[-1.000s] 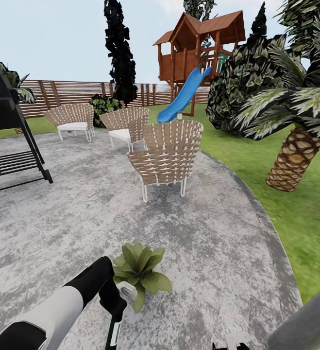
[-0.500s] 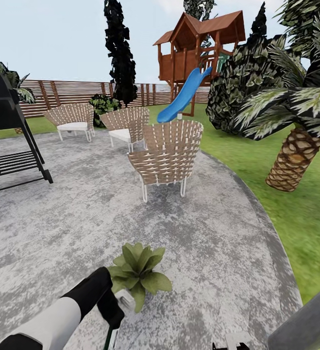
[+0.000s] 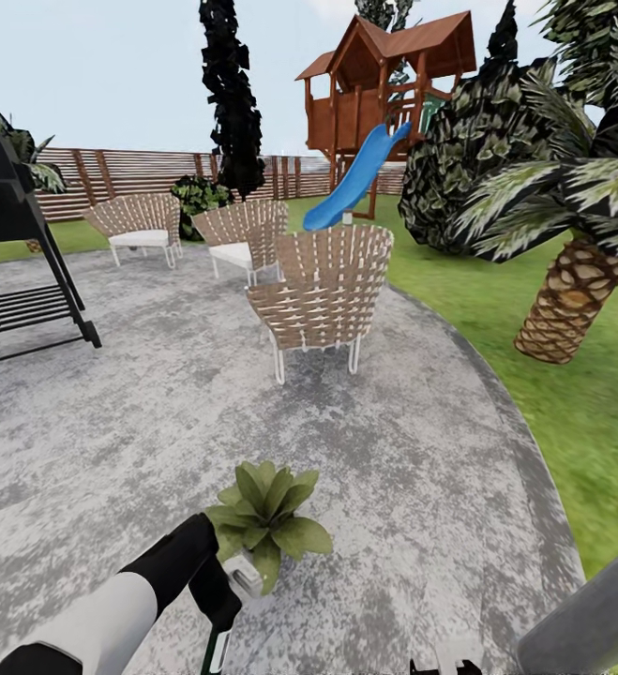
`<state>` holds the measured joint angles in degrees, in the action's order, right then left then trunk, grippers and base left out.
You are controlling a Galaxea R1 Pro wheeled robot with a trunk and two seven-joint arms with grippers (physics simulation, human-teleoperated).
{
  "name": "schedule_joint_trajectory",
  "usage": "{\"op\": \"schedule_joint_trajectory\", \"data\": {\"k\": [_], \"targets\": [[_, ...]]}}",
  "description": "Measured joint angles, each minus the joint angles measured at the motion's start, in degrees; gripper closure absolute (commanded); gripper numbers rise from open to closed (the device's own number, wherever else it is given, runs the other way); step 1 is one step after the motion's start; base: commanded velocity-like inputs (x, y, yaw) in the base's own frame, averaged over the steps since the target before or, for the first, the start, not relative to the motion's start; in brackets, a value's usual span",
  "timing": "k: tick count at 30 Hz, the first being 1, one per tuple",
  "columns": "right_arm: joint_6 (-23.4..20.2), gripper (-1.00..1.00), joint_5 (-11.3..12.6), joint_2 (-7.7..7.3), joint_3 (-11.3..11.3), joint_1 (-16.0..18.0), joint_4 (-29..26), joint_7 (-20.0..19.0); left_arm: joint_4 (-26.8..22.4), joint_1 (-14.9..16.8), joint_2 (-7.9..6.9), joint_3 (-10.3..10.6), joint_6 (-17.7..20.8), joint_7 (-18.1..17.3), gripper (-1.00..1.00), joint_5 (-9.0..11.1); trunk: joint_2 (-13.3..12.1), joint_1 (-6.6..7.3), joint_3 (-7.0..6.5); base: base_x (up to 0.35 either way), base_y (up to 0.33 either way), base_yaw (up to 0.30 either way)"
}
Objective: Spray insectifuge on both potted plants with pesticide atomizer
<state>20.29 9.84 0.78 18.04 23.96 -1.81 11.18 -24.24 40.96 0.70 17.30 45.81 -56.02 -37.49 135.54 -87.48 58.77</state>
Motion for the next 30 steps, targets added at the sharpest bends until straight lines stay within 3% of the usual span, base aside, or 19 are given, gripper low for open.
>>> {"op": "schedule_joint_trajectory", "data": {"k": [6,11,19,23,30], "targets": [[0.00,-1.00,-0.01,0.00,0.01,0.00,0.00,0.00,0.00,0.41,0.09,0.07,0.10,-0.09,1.00,0.02,0.02,-0.01,0.55,0.000,0.000,0.000],[0.00,-1.00,-0.01,0.00,0.00,0.00,0.04,0.00,0.00,0.41,0.09,0.07,0.09,-0.09,1.00,0.00,2.01,-1.10,1.77,0.000,0.000,0.000],[-0.01,-1.00,-0.01,0.00,0.01,0.00,0.09,0.00,-0.01,1.96,0.17,-0.02,0.35,-0.08,1.00,0.12,2.02,-1.10,1.80,0.000,0.000,0.000],[-0.02,-1.00,-0.01,0.00,0.01,0.00,0.09,0.00,-0.11,5.08,0.53,-0.21,4.56,-0.14,1.00,0.40,2.02,-1.10,1.80,0.000,0.000,0.000],[0.00,-1.00,-0.01,0.00,0.01,0.00,0.09,0.00,-2.72,5.58,1.18,-0.33,5.65,0.00,1.00,0.25,2.02,-1.10,1.80,0.000,0.000,0.000]]}}
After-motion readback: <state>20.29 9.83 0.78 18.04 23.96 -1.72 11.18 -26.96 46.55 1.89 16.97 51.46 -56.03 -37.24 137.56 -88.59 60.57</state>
